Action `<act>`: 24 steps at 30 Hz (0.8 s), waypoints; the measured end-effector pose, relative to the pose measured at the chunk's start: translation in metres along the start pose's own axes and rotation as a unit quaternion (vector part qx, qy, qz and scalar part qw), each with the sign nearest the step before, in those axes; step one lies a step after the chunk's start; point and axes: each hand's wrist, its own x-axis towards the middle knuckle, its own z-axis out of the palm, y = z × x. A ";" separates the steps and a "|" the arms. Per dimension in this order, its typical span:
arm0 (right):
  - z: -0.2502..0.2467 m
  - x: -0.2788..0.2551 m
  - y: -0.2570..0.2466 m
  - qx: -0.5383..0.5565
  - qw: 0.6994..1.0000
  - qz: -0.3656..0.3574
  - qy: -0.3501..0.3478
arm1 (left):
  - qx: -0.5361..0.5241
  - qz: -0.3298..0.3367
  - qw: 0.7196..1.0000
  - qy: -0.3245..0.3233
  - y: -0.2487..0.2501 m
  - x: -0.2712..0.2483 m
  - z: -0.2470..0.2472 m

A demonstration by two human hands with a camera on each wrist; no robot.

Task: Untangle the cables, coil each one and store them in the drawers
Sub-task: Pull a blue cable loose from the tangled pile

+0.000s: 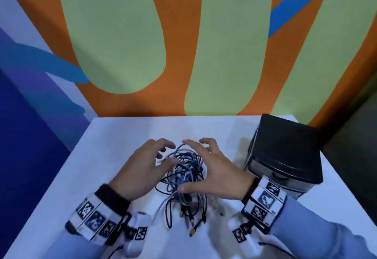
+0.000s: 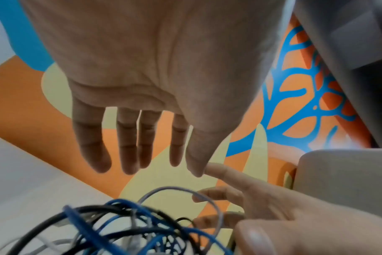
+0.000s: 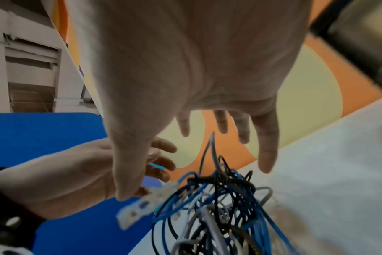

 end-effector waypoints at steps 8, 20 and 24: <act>0.016 0.060 0.027 -0.072 0.995 -0.005 0.073 | 0.044 -0.020 0.999 -0.025 -0.035 0.044 0.025; 0.014 0.104 0.061 -0.012 0.965 -0.061 0.253 | -0.067 0.043 0.997 0.003 -0.061 0.092 0.035; 0.025 0.096 0.077 0.096 0.941 -0.078 0.315 | -0.103 0.050 0.993 0.007 -0.058 0.098 0.044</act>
